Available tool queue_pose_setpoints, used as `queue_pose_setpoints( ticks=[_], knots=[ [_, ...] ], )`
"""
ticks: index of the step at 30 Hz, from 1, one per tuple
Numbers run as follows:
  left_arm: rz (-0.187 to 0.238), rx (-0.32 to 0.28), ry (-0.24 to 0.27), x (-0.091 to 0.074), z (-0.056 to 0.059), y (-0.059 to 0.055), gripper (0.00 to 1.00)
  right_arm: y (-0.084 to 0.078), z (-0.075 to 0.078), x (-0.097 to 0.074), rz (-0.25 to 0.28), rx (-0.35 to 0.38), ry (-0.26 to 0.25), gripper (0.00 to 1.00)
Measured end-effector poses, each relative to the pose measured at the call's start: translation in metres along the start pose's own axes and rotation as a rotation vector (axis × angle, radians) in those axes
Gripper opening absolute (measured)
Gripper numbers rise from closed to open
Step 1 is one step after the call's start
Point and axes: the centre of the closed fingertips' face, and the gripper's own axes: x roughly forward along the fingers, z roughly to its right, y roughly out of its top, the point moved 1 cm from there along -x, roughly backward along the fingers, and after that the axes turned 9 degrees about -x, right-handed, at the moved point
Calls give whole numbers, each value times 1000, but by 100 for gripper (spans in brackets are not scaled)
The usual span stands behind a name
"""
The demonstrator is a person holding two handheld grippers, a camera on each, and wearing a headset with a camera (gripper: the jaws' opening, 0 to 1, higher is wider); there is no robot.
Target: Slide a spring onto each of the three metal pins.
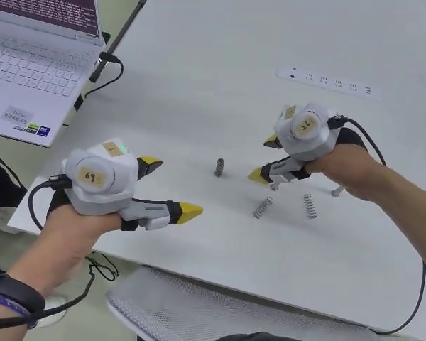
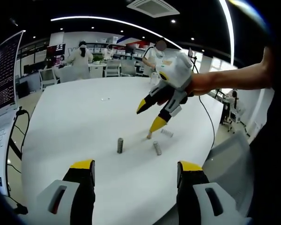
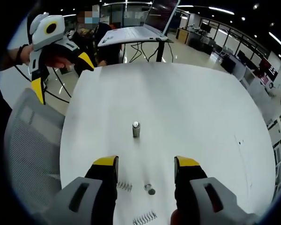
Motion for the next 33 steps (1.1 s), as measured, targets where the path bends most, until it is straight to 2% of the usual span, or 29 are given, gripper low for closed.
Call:
queue_pose_setpoints(
  ticks=[14, 22, 26, 33],
  knots=[
    [-3, 17, -5, 4, 7, 9, 68, -29, 4, -32, 44, 91, -87, 50],
    [-8, 28, -7, 8, 8, 13, 68, -53, -4, -46, 38, 149, -102, 54],
    [-9, 30, -6, 10, 8, 14, 68, -66, -6, -53, 52, 194, -115, 54],
    [-9, 34, -7, 12, 10, 17, 68, -83, -10, -69, 113, 307, -160, 55]
  ],
)
